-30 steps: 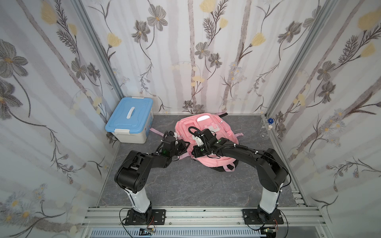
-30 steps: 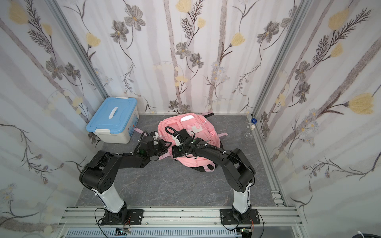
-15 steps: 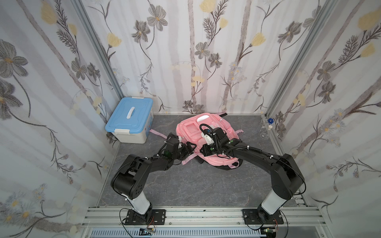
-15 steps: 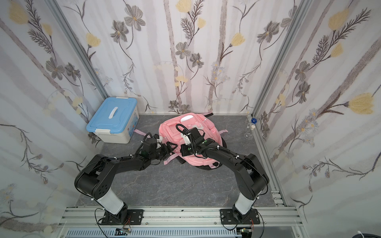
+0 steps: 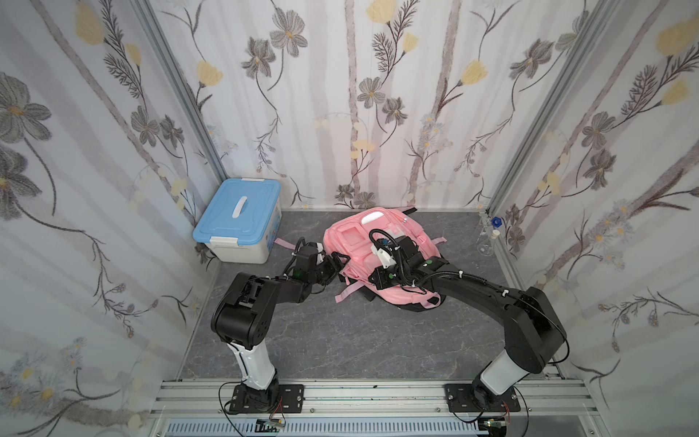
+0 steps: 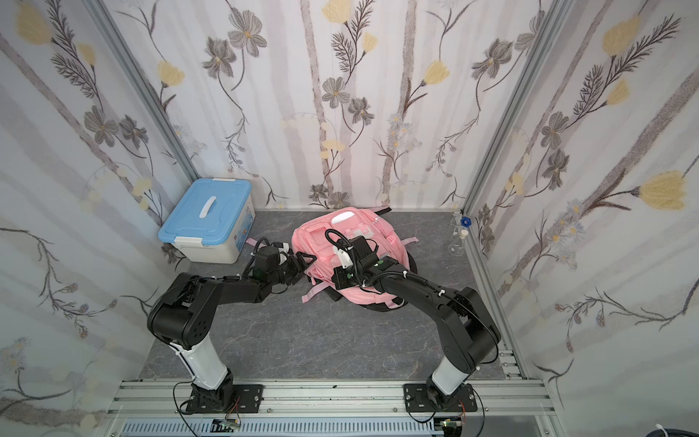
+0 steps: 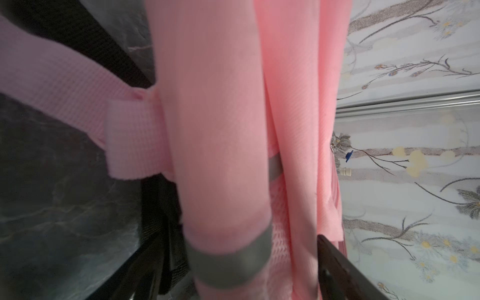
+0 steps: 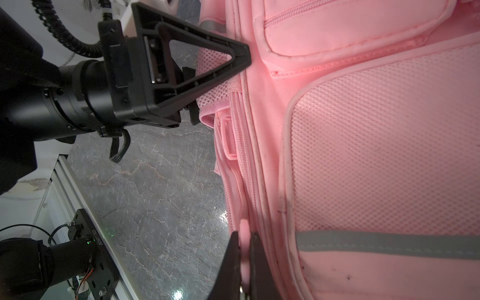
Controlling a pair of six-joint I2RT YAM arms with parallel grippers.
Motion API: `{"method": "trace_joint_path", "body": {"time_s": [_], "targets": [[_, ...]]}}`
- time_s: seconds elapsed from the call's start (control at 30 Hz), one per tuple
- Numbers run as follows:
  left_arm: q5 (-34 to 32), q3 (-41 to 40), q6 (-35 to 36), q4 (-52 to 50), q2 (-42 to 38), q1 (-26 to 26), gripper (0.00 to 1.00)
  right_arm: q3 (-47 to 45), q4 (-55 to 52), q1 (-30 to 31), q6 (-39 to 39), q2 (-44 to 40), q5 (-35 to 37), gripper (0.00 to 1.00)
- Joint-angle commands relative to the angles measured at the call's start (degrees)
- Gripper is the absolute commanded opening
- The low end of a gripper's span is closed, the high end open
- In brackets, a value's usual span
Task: Zip up the backpack
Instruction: Zip the zipper on the backpack.
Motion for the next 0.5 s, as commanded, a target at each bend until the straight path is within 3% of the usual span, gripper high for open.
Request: {"method": "trace_joint_path", "body": {"time_s": [0.0,0.17,0.27,0.47], "targets": [[2.5,0.7,-1.2,6.2,1.2,0.1,0.67,0.1,1.5,0.1,-0.6,-0.2,-2.1,0.0],[4.4,0.6,-2.3,9.4,2.5,0.1,0.31,-0.7,3.0,0.4,-1.4,-0.8,-3.3,0.0],[4.5,-0.3,-2.9,11.0,2.8,0.1,0.0,-1.3,4.2,1.0,-2.3,-1.5,-4.0,0.0],[5.3,-0.8,-3.4,12.3,3.1,0.0,0.0,-1.0,3.7,1.3,-3.8,-1.5,-3.0,0.0]]}}
